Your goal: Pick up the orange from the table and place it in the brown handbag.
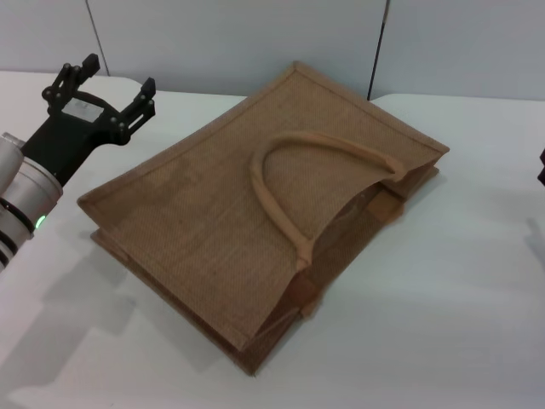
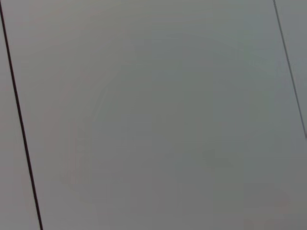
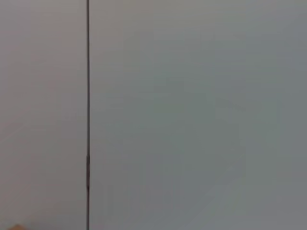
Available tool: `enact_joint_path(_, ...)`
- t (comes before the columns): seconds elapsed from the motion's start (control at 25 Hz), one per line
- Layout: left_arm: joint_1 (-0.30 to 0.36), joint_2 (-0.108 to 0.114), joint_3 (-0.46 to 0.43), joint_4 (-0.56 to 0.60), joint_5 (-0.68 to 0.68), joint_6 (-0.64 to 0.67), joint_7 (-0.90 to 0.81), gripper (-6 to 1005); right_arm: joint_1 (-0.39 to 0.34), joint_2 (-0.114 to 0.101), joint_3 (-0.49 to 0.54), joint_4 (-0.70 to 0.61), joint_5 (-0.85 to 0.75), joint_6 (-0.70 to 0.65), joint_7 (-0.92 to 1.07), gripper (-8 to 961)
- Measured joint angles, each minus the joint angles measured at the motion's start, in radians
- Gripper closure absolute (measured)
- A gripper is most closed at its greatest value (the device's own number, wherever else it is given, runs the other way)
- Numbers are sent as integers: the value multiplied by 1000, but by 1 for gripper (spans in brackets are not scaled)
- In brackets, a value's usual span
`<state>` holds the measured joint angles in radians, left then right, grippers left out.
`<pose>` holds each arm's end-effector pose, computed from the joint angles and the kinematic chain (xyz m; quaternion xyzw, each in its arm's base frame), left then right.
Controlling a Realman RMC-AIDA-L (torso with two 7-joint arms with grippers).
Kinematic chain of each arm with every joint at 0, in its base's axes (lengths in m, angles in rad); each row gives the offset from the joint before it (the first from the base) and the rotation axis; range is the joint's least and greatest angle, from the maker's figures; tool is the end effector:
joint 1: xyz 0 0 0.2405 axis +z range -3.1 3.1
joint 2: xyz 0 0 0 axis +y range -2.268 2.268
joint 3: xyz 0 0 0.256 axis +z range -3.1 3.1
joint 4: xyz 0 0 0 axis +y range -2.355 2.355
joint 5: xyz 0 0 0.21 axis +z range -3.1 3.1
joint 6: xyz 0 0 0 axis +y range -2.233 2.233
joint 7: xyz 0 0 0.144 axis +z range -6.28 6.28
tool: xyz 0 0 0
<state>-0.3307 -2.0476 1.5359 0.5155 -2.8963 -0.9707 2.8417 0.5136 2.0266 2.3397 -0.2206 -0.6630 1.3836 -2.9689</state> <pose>-0.2921 0.3591 0.0147 -0.7618 -0.1253 -0.2957 0.5626 0.3413 0.3091 -0.0052 -0.7074 0.2209 0.3009 0.6002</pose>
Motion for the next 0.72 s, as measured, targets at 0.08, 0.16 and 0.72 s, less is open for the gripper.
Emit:
enact_joint_path(0.08,-1,0,0,0,0,0,0,142,1,0,1,1,1,0,0,59)
enact_joint_path(0.16,-1,1,0,0,0,1,0,142,1,0,3,3,2,0,0,60)
enact_joint_path(0.72,-38,9,-8,-18,18,27,1,141,29,-1,0,-2,-4,-5,0,60)
